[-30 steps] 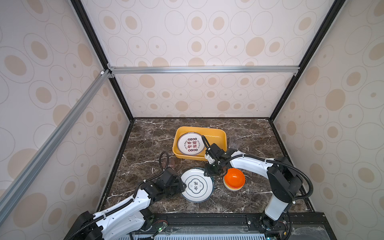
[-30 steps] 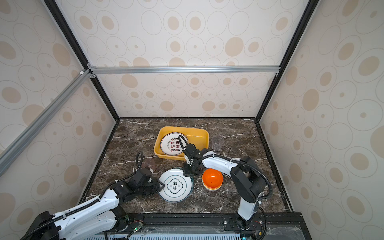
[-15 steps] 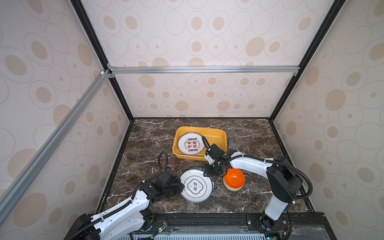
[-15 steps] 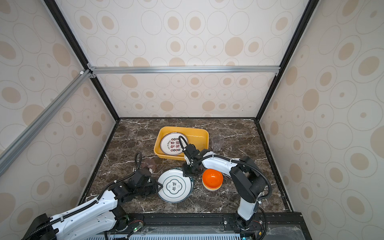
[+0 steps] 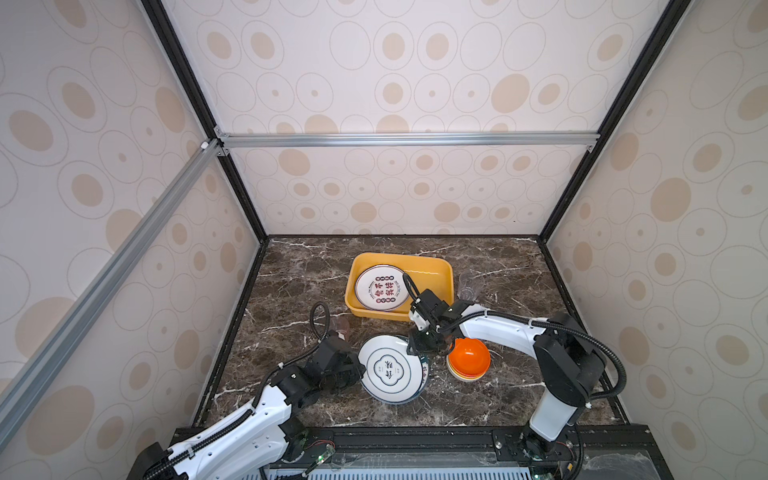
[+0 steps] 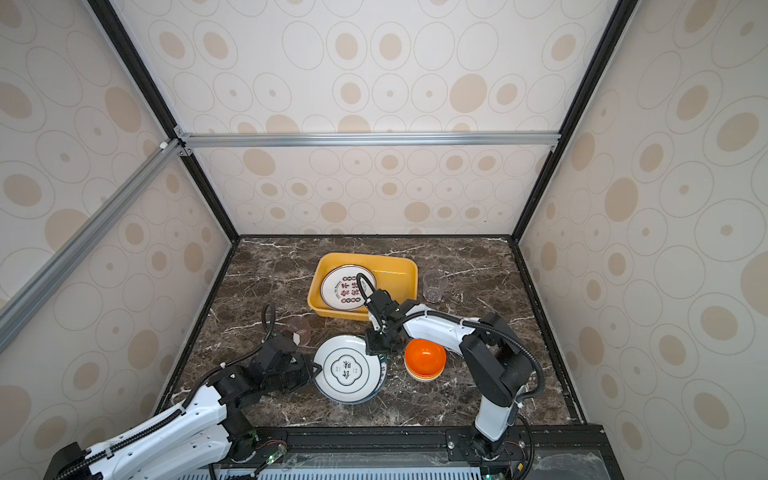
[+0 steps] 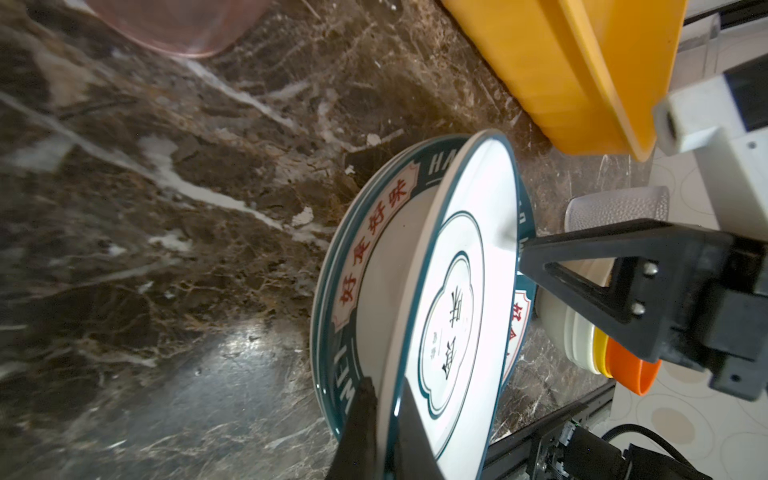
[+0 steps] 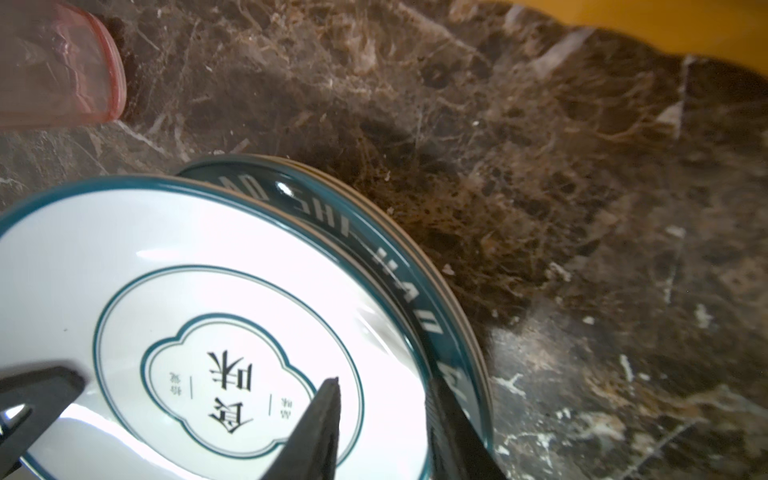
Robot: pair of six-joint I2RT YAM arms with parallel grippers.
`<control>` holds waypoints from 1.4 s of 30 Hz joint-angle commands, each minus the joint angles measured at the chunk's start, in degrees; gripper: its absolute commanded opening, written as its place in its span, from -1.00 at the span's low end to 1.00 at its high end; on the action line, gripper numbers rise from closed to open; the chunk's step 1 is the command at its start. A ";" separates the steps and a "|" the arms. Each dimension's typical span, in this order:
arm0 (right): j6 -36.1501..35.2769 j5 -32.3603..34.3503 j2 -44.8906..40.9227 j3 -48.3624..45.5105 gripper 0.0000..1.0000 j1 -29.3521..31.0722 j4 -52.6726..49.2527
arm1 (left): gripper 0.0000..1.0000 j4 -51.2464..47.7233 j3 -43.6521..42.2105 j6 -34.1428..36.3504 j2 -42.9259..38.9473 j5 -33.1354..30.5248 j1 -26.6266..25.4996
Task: Place the mixed dishes into the plastic bin
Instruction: 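Lift the white plate off the stack with both grippers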
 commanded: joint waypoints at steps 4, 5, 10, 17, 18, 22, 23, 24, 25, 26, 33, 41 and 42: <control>0.29 3.58 -5.95 0.32 -0.22 0.54 -3.20 | -1.00 -3.21 5.22 2.14 -2.04 -2.68 -0.42; 0.41 4.09 -6.51 0.34 -0.22 0.56 -3.30 | -1.00 -3.61 5.76 2.53 -1.98 -2.93 -0.36; 0.78 5.32 -9.27 0.49 -0.22 0.10 -3.84 | -1.00 -3.36 7.68 2.99 -2.35 -2.64 -0.39; 1.91 5.87 -15.12 -0.59 -0.21 -2.55 -3.80 | -1.00 -3.29 11.66 4.29 -2.73 -2.69 -0.14; 2.13 5.74 -15.95 -0.88 -0.21 -3.06 -3.63 | -1.00 -3.21 12.12 4.46 -2.63 -2.72 -0.04; 3.16 4.22 -19.80 -2.45 -0.20 -5.63 -1.89 | -1.00 -1.18 13.05 5.04 -1.68 -2.90 0.79; 3.29 4.06 -20.44 -2.82 -0.18 -6.23 -1.48 | -1.00 -0.16 13.20 5.14 -1.22 -2.58 1.21; 3.46 3.93 -20.97 -3.07 -0.18 -6.80 -1.26 | -1.00 0.83 13.37 5.22 -0.80 -2.31 1.54; 3.77 3.85 -21.41 -3.45 -0.18 -7.37 -1.02 | -1.00 2.03 13.49 5.32 -0.19 -1.89 2.03; 4.12 3.45 -21.80 -3.69 -0.18 -8.02 -0.58 | -1.00 3.14 13.72 5.32 0.49 -1.42 2.54; 7.01 -0.02 -23.50 -6.84 -0.17 -11.61 4.16 | -1.00 9.16 16.30 6.60 4.90 2.98 6.49; 9.99 -5.63 -24.79 -10.86 -0.17 -15.02 11.21 | -1.00 15.83 17.26 5.46 8.47 9.25 10.77; 10.62 -6.28 -25.12 -11.40 -0.17 -15.37 12.40 | -1.00 16.62 17.23 5.26 8.75 9.77 11.05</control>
